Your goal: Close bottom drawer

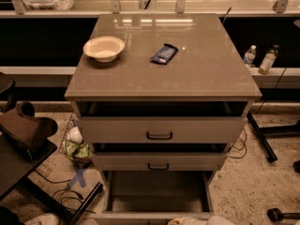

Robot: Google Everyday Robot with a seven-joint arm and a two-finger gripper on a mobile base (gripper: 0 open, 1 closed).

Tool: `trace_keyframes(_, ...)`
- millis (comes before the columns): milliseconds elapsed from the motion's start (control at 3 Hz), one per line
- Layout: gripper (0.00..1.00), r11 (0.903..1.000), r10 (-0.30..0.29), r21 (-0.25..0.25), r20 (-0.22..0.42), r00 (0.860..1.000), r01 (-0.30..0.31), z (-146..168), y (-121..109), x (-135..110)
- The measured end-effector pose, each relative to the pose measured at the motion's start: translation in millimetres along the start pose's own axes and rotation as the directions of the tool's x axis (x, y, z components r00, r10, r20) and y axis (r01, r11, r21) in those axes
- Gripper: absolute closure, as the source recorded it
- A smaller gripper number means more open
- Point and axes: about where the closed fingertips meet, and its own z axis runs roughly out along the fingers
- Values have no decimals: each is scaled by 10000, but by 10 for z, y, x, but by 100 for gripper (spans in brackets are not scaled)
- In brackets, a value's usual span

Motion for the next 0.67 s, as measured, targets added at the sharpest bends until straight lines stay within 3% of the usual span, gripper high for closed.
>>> trace_keyframes(333,100,9999,-120,13,286,9995,120,206,-140,-42)
trace_keyframes(667,100,9999,-120,12,287,9995,119,207,-140,-43)
